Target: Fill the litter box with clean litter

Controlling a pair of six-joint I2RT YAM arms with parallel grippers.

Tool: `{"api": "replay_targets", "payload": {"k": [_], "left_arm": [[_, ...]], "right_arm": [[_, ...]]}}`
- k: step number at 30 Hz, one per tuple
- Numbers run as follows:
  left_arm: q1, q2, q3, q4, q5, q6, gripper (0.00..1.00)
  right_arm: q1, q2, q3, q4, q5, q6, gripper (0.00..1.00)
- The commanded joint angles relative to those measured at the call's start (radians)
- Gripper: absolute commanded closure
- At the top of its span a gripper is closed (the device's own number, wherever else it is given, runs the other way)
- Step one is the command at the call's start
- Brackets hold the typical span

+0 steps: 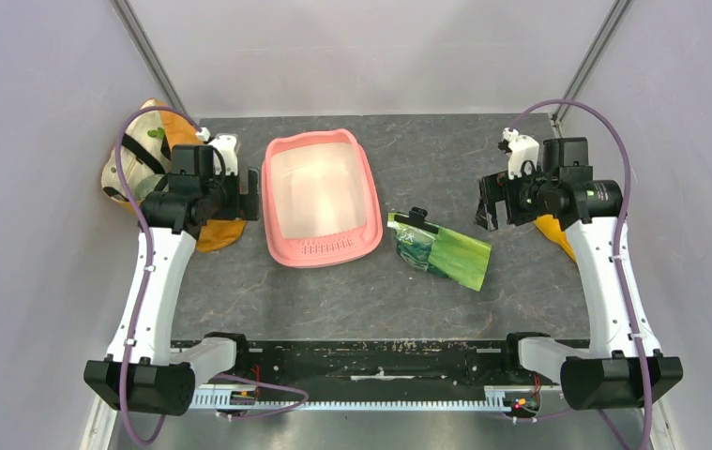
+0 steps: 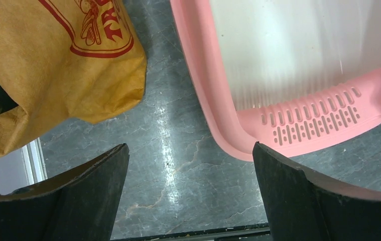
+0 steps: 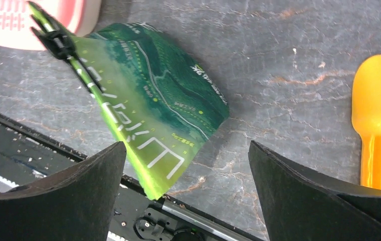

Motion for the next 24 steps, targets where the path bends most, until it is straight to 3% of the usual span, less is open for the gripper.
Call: {"api": "replay_targets", "payload": {"k": [1,9,14,20,24], "left_arm": [[0.000,0.013,0.070,0.043,0.074,0.027,0.01],[-0.028,0.036,0.133,0.147,0.674,0.333,0.01],[-0.196,0.151,0.187,0.177,0.718,0.460,0.01],[-0.311,0.207,0.103,0.430,0.815,0.474,0.00],[-0.407,0.309,0.144,0.444,0.809,0.554,0.00]], "right_arm": [[-0.001,0.009,0.077,-0.074,-0.156,-0.089,0.01],[0.000,0.023,0.048,-0.177,-0.354,-0.269,0.01],[0.000,0.020,-0.002,-0.146,-0.389,-0.351,0.02],[0.002,0.048,-0.025,-0.152,-0.398,-0.444,0.14],[0.003,0.051,-0.055,-0.159,-0.410,-0.502,0.21]]}}
